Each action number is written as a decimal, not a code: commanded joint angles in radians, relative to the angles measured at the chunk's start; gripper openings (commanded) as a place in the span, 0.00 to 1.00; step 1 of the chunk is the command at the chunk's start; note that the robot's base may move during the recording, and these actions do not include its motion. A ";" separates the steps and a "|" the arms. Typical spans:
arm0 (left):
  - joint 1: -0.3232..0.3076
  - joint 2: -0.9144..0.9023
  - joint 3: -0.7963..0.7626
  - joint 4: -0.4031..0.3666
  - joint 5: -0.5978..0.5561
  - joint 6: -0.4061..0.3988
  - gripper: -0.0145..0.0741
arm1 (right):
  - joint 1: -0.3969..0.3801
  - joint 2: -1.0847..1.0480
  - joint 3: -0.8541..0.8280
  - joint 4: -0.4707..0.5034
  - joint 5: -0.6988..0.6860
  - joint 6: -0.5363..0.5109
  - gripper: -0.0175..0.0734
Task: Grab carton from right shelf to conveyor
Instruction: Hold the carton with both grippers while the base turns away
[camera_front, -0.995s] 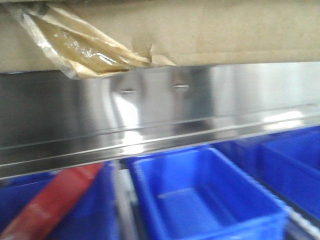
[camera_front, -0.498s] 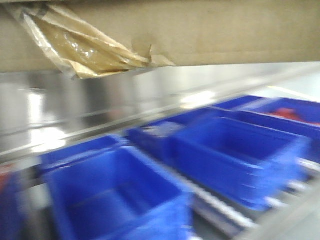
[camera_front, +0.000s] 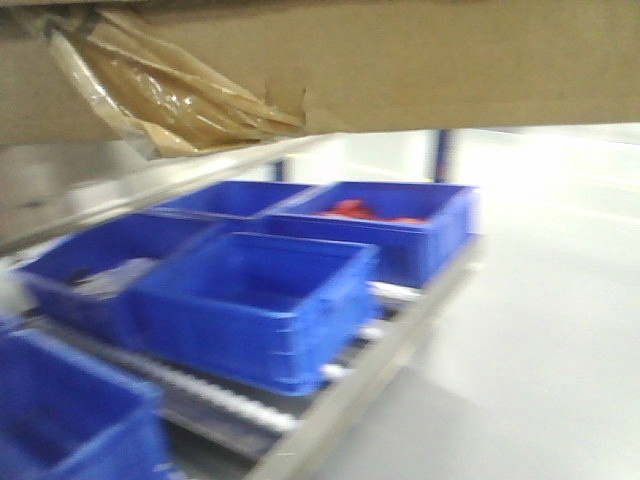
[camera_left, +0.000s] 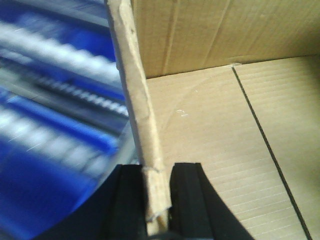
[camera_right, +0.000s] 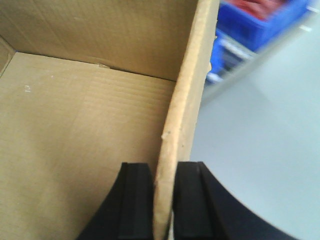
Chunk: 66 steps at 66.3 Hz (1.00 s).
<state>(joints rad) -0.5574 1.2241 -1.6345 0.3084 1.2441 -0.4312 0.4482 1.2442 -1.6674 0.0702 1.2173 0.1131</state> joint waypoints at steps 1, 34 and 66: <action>-0.006 -0.017 -0.003 0.013 -0.023 0.006 0.15 | -0.005 -0.010 -0.002 -0.012 -0.047 -0.010 0.12; -0.006 -0.017 -0.003 0.067 -0.023 0.006 0.15 | -0.005 -0.010 -0.002 -0.012 -0.047 -0.010 0.12; -0.006 -0.017 -0.003 0.109 -0.023 0.006 0.15 | -0.005 -0.010 -0.002 -0.008 -0.049 -0.010 0.12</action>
<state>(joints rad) -0.5600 1.2241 -1.6345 0.3638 1.2367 -0.4373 0.4482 1.2442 -1.6674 0.0742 1.2058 0.1131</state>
